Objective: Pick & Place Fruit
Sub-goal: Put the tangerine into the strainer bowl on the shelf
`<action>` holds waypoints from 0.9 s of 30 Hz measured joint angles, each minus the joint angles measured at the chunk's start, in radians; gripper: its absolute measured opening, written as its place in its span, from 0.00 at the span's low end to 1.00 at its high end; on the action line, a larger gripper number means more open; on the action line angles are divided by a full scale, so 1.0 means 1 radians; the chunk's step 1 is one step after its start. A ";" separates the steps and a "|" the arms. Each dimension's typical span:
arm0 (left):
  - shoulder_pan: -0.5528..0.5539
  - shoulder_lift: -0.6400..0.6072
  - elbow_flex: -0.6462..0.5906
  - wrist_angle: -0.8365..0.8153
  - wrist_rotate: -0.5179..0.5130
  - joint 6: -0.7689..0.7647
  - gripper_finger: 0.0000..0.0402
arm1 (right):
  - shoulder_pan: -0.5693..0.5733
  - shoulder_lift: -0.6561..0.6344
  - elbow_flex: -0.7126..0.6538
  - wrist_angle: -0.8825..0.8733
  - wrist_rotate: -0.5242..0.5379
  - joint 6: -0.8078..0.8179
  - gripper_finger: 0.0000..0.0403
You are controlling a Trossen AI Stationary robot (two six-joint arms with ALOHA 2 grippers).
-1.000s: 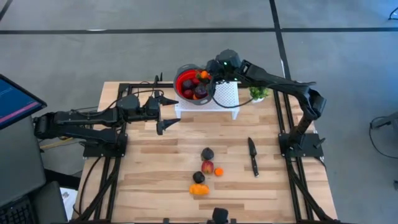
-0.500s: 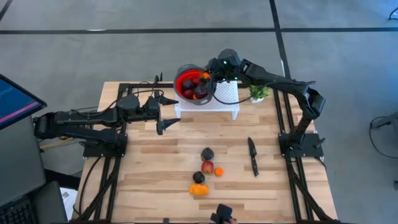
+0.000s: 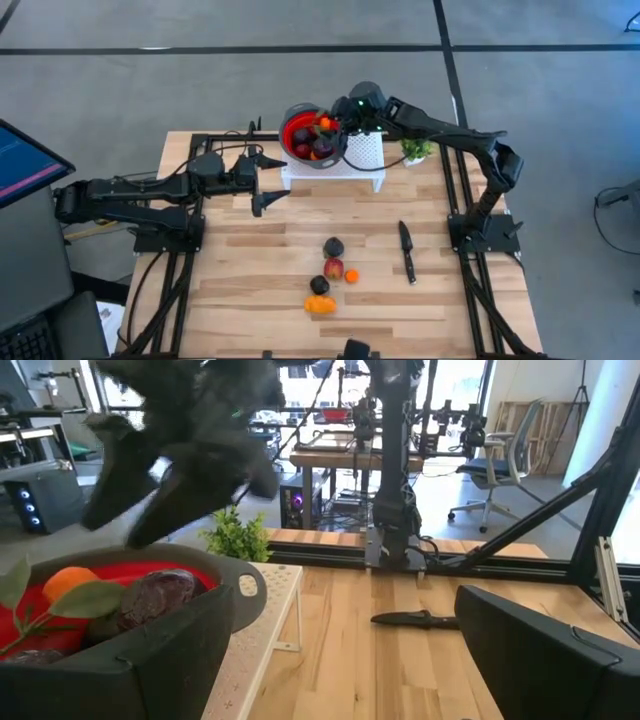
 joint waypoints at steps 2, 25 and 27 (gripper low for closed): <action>0.000 0.000 0.000 0.001 0.000 0.000 0.93 | 0.035 -0.028 0.002 -0.009 -0.001 -0.018 0.62; 0.000 0.000 0.000 0.023 0.000 0.000 0.93 | 0.506 -0.116 0.001 -0.472 0.007 0.122 0.62; 0.000 0.000 0.000 0.024 0.000 0.000 0.93 | 0.542 -0.102 0.000 -0.474 0.007 0.123 0.62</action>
